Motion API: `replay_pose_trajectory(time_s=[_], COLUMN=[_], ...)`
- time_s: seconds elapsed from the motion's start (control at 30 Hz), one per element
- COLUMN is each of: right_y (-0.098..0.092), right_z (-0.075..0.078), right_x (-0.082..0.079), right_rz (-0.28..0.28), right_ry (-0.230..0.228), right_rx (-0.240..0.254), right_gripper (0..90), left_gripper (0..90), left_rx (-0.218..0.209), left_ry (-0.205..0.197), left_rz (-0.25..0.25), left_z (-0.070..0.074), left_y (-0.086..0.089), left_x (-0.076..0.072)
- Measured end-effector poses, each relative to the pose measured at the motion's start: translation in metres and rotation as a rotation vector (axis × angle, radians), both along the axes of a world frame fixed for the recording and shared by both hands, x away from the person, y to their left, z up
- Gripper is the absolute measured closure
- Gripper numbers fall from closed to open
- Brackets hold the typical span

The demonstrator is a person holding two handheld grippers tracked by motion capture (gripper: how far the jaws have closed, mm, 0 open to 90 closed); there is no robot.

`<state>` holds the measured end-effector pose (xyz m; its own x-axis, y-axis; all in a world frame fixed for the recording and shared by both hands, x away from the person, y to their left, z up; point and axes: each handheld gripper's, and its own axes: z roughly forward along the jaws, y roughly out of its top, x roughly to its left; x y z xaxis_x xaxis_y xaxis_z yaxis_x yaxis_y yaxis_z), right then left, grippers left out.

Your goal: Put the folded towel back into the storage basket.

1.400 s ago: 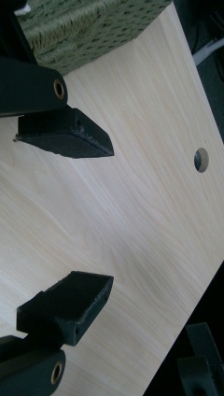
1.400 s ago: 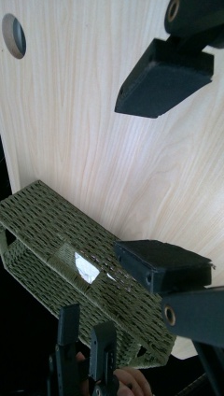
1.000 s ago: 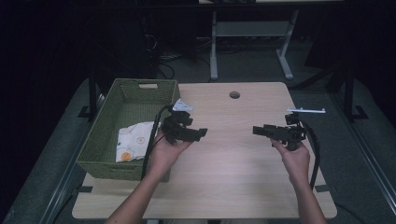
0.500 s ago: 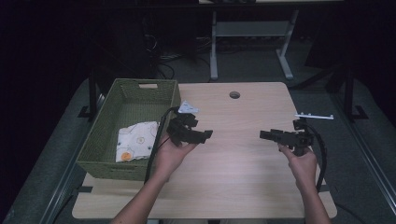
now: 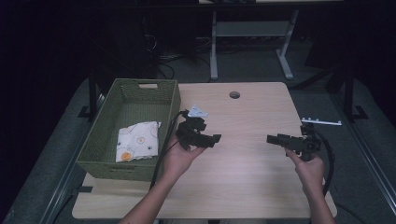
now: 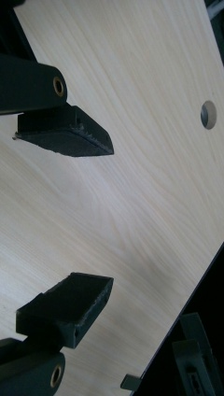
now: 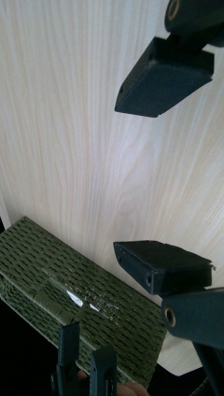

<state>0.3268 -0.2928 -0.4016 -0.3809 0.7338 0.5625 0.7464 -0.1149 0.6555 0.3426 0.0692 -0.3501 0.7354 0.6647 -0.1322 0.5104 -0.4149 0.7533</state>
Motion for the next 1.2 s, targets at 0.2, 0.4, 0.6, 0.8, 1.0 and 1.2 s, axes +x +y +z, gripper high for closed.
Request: replay_pose_trajectory(time_s=[0.2, 0.4, 0.6, 0.8, 1.0, 1.2], right_y=[-0.007, -0.017, -0.026, -0.032, -0.039, -0.043], right_z=[-0.005, -0.009, -0.015, -0.018, -0.025, -0.032], right_x=[-0.004, -0.011, -0.016, -0.02, -0.026, -0.03], right_rz=[-0.009, -0.027, -0.048, -0.054, -0.069, -0.078], right_ry=[0.012, 0.016, 0.032, 0.032, 0.046, 0.05], right_rx=[-0.003, -0.003, 0.003, -0.007, -0.005, -0.013], right_gripper=[26.7, 26.7, 26.7, 26.6, 26.5, 26.3], left_gripper=[30.3, 30.3, 29.9, 29.3, 28.8, 28.6], left_rx=[-0.003, -0.008, -0.002, -0.006, -0.005, -0.009], left_ry=[0.013, 0.028, 0.049, 0.055, 0.05, 0.056], left_rz=[-0.011, -0.022, -0.021, -0.014, -0.013, -0.004], left_z=[-0.007, -0.015, -0.026, -0.033, -0.037, -0.042], left_y=[-0.01, -0.019, -0.024, -0.027, -0.029, -0.027], left_x=[-0.002, -0.003, -0.004, -0.005, -0.007, -0.007])
